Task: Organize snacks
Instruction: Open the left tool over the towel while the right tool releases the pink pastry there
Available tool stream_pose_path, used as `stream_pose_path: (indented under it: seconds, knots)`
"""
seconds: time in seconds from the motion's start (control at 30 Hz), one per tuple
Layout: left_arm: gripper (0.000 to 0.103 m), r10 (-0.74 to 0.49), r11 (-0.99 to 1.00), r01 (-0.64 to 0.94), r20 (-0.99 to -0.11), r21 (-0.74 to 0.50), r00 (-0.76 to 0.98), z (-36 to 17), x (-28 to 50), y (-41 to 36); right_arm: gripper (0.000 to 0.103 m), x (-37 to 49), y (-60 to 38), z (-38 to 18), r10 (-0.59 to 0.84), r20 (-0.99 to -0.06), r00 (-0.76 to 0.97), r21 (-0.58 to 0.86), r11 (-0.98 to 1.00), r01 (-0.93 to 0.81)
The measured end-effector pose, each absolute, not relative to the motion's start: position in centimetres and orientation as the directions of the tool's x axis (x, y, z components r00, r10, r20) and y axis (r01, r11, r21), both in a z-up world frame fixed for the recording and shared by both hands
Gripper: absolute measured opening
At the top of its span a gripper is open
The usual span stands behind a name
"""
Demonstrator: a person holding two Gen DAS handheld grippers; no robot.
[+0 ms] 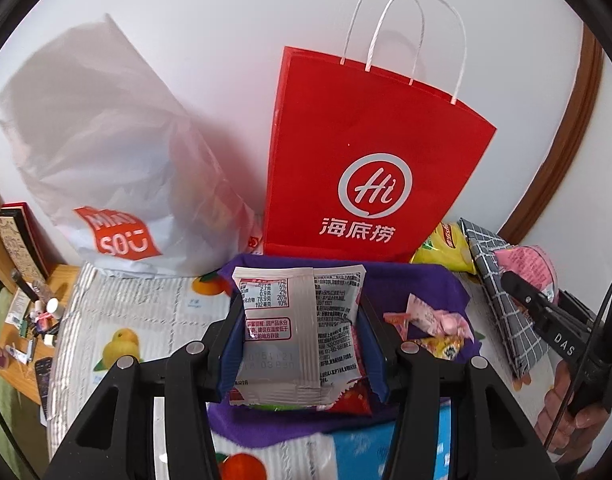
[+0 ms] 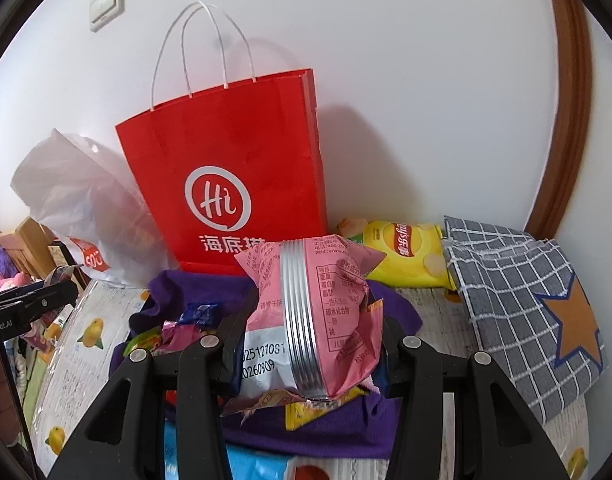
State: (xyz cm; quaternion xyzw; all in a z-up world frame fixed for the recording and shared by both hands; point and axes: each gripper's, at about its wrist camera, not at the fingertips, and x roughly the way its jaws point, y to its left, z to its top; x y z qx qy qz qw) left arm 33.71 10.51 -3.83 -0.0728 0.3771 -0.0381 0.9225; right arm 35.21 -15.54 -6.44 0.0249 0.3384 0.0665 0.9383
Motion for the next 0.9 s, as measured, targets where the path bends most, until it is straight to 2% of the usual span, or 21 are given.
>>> stream_pose_path:
  seconds: [0.4,0.63,0.9]
  knots:
    - [0.049,-0.172,0.982,0.05,-0.751,-0.182,0.637,-7.9,40.0,6.9,0.047,39.6,-16.5,-10.5,0.14,-0.689,0.711,0.087,0.99,-0.111]
    - [0.049,-0.143,0.985,0.011,-0.793,-0.17,0.592,-9.9,41.0,7.6,0.047,41.3,-17.1,-13.7,0.152,-0.75,0.644,0.097,0.988,-0.121]
    - [0.049,-0.177,0.981,0.03,-0.809,-0.193,0.56,-11.1,41.6,7.0,0.047,41.7,-15.5,-16.0,0.15,-0.794,0.589,0.058,0.983,-0.173]
